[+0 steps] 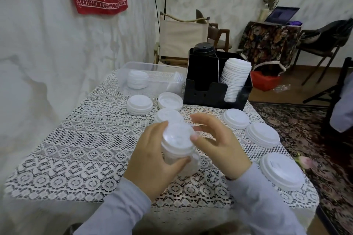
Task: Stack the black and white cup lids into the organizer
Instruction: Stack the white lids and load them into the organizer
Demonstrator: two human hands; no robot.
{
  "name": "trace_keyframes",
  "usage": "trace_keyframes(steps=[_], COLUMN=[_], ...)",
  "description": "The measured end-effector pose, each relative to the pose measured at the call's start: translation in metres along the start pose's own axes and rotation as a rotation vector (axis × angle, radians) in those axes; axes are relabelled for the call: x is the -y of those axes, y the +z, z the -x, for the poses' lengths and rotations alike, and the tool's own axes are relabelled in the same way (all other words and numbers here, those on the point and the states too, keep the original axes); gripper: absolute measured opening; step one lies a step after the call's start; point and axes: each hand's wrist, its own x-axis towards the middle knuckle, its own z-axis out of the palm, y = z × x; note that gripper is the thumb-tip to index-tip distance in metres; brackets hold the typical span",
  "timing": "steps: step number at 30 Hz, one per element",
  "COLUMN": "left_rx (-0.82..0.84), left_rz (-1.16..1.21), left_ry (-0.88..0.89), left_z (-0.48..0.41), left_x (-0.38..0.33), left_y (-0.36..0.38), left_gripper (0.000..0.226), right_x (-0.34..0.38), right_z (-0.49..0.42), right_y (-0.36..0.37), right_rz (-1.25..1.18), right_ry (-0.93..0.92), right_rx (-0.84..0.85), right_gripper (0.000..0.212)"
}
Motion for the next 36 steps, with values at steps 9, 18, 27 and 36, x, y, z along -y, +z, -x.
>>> trace_keyframes(steps=[9, 18, 27, 36], left_rx=[0.181, 0.301, 0.391, 0.452], left_rz=[-0.053, -0.099, -0.146, -0.157], left_ry=[-0.006, 0.015, -0.040, 0.000], left_z=[0.002, 0.006, 0.008, 0.010], left_x=[-0.011, 0.010, 0.018, 0.019], left_y=[0.010, -0.005, -0.006, -0.005], left_gripper=[0.084, 0.073, 0.072, 0.068], right_x=[-0.024, -0.028, -0.026, -0.025], right_z=[0.020, 0.024, 0.028, 0.029], right_y=[-0.008, -0.003, 0.003, 0.004], right_rz=[0.084, 0.423, 0.628, 0.724], right_ry=[0.018, 0.032, 0.042, 0.073], right_rx=[-0.007, 0.067, 0.130, 0.171], right_gripper=[0.053, 0.056, 0.060, 0.062])
